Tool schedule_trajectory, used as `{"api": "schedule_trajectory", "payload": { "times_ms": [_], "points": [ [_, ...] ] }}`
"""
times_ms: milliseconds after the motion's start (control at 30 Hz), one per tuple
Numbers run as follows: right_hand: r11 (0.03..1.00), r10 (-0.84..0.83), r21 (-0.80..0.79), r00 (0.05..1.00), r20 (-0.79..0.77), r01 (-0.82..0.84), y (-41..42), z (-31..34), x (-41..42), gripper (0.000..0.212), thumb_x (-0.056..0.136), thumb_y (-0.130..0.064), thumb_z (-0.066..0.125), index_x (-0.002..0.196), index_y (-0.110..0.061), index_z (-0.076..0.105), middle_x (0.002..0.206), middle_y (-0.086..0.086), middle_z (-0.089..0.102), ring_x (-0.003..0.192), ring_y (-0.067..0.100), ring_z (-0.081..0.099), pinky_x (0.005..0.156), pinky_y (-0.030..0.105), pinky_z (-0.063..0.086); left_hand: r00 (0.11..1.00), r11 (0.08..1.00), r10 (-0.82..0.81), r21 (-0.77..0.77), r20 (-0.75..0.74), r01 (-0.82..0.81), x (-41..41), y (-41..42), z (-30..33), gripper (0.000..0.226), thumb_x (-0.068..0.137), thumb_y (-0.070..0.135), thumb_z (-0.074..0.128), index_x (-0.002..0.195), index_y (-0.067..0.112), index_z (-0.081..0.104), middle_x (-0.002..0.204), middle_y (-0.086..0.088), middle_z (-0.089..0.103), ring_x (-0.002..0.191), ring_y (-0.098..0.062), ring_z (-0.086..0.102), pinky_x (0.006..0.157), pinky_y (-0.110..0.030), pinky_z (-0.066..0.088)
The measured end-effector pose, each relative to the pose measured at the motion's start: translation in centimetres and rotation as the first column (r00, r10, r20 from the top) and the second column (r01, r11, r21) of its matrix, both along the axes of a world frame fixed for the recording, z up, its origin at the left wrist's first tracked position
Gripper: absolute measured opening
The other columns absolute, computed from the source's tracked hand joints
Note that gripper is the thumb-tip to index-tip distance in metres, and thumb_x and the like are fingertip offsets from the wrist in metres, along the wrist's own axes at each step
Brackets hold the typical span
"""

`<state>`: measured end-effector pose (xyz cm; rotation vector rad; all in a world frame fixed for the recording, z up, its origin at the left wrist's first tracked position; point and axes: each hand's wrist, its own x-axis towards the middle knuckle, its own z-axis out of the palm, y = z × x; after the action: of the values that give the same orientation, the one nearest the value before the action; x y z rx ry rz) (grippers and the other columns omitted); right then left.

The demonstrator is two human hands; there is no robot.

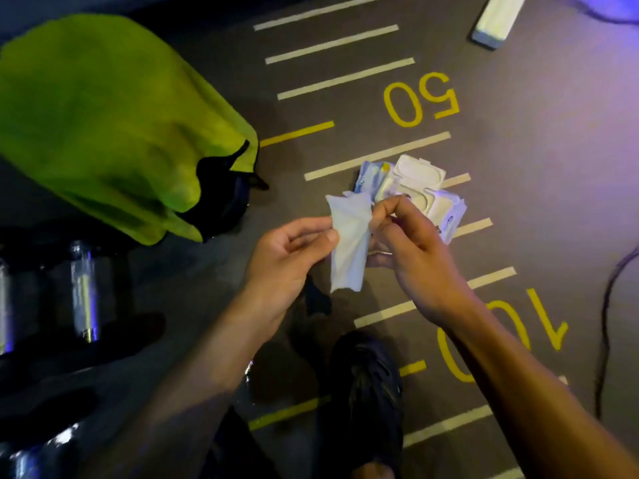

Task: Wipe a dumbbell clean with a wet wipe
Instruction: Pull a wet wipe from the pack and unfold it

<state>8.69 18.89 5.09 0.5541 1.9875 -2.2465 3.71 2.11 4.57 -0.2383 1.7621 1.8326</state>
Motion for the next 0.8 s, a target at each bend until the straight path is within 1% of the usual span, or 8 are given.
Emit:
{"api": "schedule_trajectory", "payload": {
  "times_ms": [67, 200, 300, 467, 533, 633, 700, 800],
  "points": [
    [0.998, -0.012, -0.066, 1.0, -0.009, 0.011, -2.0, 0.3, 0.8, 0.017, 0.103, -0.006, 0.048, 0.09, -0.015, 0.052, 0.095, 0.023, 0.057, 0.084, 0.027, 0.06, 0.069, 0.036, 0.059, 0.999, 0.999, 0.039, -0.01, -0.002, -0.039, 1.2, -1.8, 0.6, 0.02, 0.092, 0.002, 0.072, 0.094, 0.022, 0.076, 0.079, 0.007, 0.078, 0.079, -0.005, 0.072, 0.091, -0.032, 0.057],
    [0.993, -0.121, -0.004, 0.992, -0.033, 0.121, -5.9, 0.3, 2.9, 0.009, 0.094, 0.001, 0.062, 0.089, -0.006, 0.059, 0.084, 0.014, 0.061, 0.081, 0.029, 0.06, 0.068, 0.04, 0.061, 0.987, 0.989, 0.056, -0.128, -0.151, -0.075, 3.7, -5.0, 1.9, 0.022, 0.091, 0.002, 0.075, 0.09, 0.024, 0.073, 0.073, 0.009, 0.072, 0.067, 0.005, 0.065, 0.07, -0.01, 0.053],
    [0.991, -0.11, 0.069, 0.99, -0.088, 0.116, -8.6, 1.5, 4.1, 0.011, 0.094, 0.004, 0.065, 0.087, -0.005, 0.067, 0.079, 0.006, 0.067, 0.072, 0.019, 0.065, 0.074, 0.052, 0.06, 0.954, 0.969, -0.019, -0.242, -0.299, -0.056, 5.5, -7.4, 3.5, 0.021, 0.09, 0.001, 0.077, 0.092, 0.022, 0.073, 0.074, 0.006, 0.065, 0.064, 0.005, 0.06, 0.066, -0.009, 0.049],
    [0.987, 0.127, -0.083, 0.979, -0.16, -0.141, -12.7, 5.1, 5.8, 0.008, 0.096, -0.018, 0.071, 0.088, -0.018, 0.072, 0.085, -0.002, 0.074, 0.079, 0.004, 0.066, 0.069, 0.017, 0.051, 0.829, 0.901, -0.284, -0.431, -0.483, 0.058, 7.3, -11.8, 8.4, 0.018, 0.094, 0.023, 0.073, 0.112, 0.028, 0.074, 0.086, 0.006, 0.073, 0.081, -0.012, 0.071, 0.081, -0.031, 0.058],
    [0.96, 0.162, -0.202, 0.974, -0.159, -0.193, -14.3, 6.6, 6.3, 0.016, 0.091, -0.025, 0.074, 0.093, -0.009, 0.073, 0.087, 0.004, 0.072, 0.083, 0.01, 0.065, 0.069, 0.022, 0.052, 0.805, 0.871, -0.341, -0.486, -0.486, 0.075, 7.8, -13.8, 10.8, 0.018, 0.092, 0.034, 0.069, 0.109, 0.038, 0.073, 0.095, 0.003, 0.077, 0.089, -0.017, 0.074, 0.086, -0.036, 0.059],
    [0.926, 0.23, -0.275, 0.964, -0.134, -0.259, -16.3, 9.8, 6.2, 0.012, 0.096, -0.021, 0.07, 0.098, -0.01, 0.073, 0.093, 0.01, 0.073, 0.086, 0.021, 0.065, 0.066, 0.027, 0.055, 0.815, 0.898, -0.316, -0.43, -0.486, 0.091, 8.3, -17.0, 15.0, 0.025, 0.093, 0.027, 0.067, 0.116, 0.022, 0.073, 0.087, -0.002, 0.073, 0.081, -0.013, 0.068, 0.079, -0.024, 0.054],
    [0.917, 0.244, -0.287, 0.959, -0.144, -0.277, -17.0, 12.2, 5.8, 0.011, 0.1, -0.013, 0.063, 0.094, -0.011, 0.073, 0.088, 0.01, 0.071, 0.079, 0.018, 0.063, 0.056, 0.018, 0.05, 0.844, 0.925, -0.249, -0.375, -0.475, 0.062, 8.5, -19.0, 17.9, 0.028, 0.092, 0.023, 0.065, 0.117, 0.013, 0.072, 0.083, -0.003, 0.065, 0.078, -0.008, 0.059, 0.074, -0.017, 0.049],
    [0.928, 0.254, -0.233, 0.95, -0.18, -0.292, -17.7, 15.6, 5.0, 0.018, 0.102, -0.012, 0.06, 0.086, -0.014, 0.07, 0.074, 0.001, 0.068, 0.063, 0.008, 0.06, 0.057, 0.023, 0.05, 0.869, 0.928, -0.204, -0.373, -0.45, 0.024, 9.4, -21.7, 21.7, 0.018, 0.097, 0.017, 0.062, 0.109, 0.01, 0.073, 0.084, -0.002, 0.065, 0.075, -0.002, 0.058, 0.071, -0.012, 0.048]
  ]
}}
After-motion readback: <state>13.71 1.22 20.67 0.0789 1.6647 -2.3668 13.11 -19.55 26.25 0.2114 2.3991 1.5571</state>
